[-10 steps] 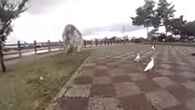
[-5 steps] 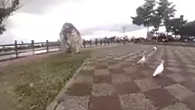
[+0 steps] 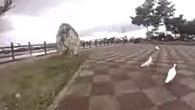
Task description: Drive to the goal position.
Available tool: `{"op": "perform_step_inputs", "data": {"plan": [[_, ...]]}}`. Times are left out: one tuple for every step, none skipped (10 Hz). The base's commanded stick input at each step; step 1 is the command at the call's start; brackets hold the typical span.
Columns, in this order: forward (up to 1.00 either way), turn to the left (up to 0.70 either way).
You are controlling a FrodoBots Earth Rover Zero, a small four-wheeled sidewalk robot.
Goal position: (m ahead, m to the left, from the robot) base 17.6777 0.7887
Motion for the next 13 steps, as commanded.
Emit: {"op": "perform_step_inputs", "data": {"plan": [[0.51,0.0],[0.5,0.0],[0.5,0.0],[0.5,0.0],[0.5,0.0],[0.5,0.0],[0.5,0.0],[0.5,0.0],[0.5,0.0],[0.5,0.0],[0.5,0.0],[0.5,0.0],[0.5,0.0]]}}
